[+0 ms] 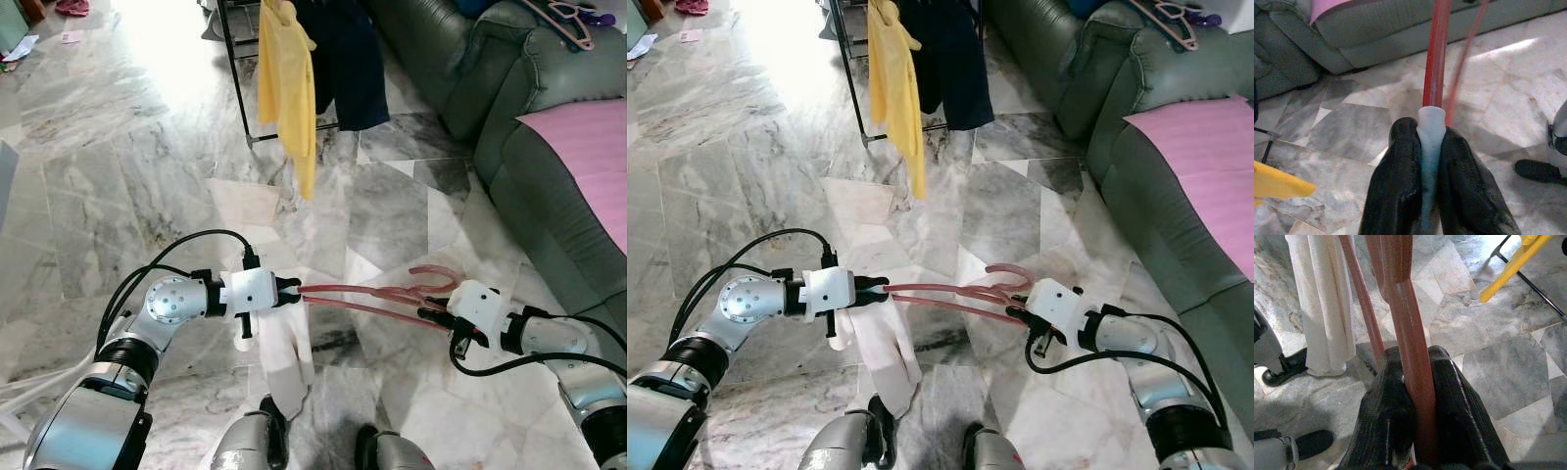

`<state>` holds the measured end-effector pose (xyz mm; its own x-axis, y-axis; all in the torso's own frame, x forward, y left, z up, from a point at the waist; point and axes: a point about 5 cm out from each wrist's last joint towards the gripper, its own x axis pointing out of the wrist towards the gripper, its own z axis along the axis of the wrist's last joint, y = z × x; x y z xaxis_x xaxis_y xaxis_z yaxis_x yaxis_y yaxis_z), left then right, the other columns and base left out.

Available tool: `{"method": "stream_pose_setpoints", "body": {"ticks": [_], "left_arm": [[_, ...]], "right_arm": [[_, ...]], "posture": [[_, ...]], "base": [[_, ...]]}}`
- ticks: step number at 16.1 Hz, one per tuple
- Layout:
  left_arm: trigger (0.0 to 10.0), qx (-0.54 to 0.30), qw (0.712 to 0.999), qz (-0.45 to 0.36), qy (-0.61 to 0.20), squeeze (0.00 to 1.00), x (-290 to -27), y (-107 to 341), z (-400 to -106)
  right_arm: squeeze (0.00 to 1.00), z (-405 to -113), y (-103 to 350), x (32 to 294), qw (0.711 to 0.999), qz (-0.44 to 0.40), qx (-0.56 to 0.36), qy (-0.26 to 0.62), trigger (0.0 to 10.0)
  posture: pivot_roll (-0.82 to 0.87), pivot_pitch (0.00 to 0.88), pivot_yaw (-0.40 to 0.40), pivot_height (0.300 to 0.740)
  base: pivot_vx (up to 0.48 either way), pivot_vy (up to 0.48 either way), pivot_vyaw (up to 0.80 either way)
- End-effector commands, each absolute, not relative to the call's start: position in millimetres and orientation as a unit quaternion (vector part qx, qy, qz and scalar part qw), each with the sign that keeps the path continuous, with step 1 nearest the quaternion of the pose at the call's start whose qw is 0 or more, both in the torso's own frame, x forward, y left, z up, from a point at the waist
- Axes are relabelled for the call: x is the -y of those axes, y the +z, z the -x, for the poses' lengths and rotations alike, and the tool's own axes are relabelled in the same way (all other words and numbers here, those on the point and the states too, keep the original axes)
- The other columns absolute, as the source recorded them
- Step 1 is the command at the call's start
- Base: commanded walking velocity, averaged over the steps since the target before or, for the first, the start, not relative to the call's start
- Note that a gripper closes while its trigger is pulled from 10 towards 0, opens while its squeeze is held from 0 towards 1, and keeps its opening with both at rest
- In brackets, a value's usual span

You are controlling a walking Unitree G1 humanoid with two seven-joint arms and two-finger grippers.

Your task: Hang hanger

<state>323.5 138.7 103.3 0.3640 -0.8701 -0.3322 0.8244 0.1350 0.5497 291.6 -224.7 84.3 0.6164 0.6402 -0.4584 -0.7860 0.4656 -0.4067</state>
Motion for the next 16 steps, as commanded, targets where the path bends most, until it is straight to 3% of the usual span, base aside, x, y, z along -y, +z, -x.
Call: {"method": "stream_pose_setpoints", "body": {"ticks": [1, 10, 12, 15, 16], "left_arm": [[10.0, 0.097, 0.734, -0.330, -0.586, 1.00, -109.4, 114.6, -322.9], [10.0, 0.116, 0.726, -0.332, -0.591, 1.00, -104.9, 119.3, -323.0], [10.0, 0.138, 0.745, -0.322, -0.568, 1.00, -103.7, 127.2, -327.3], [10.0, 0.176, 0.798, -0.283, -0.502, 1.00, -107.4, 142.0, -337.0], [10.0, 0.185, 0.829, -0.250, -0.465, 1.00, -111.4, 145.5, -340.9]], "right_arm": [[0.00, -293.4, 82.6, 203.5, 0.842, 0.290, -0.097, 0.444, 0.0], [0.00, -292.0, 76.7, 196.3, 0.846, 0.282, -0.094, 0.442, 0.0], [0.00, -292.4, 74.9, 194.5, 0.851, 0.279, -0.091, 0.434, 0.0], [0.00, -294.9, 73.7, 191.3, 0.867, 0.276, -0.077, 0.409, 0.0], [0.00, -296.7, 74.0, 190.8, 0.875, 0.276, -0.069, 0.392, 0.0]], "posture": [[-0.13, 0.201, 0.055, 0.740], [-0.13, 0.207, 0.066, 0.740], [-0.13, 0.207, 0.066, 0.740], [-0.13, 0.209, 0.066, 0.740], [-0.12, 0.209, 0.065, 0.740]], "base": [[0.000, 0.000, 0.00], [0.000, 0.000, 0.00], [0.000, 0.000, 0.00], [0.000, 0.000, 0.00], [0.000, 0.000, 0.00]]}}
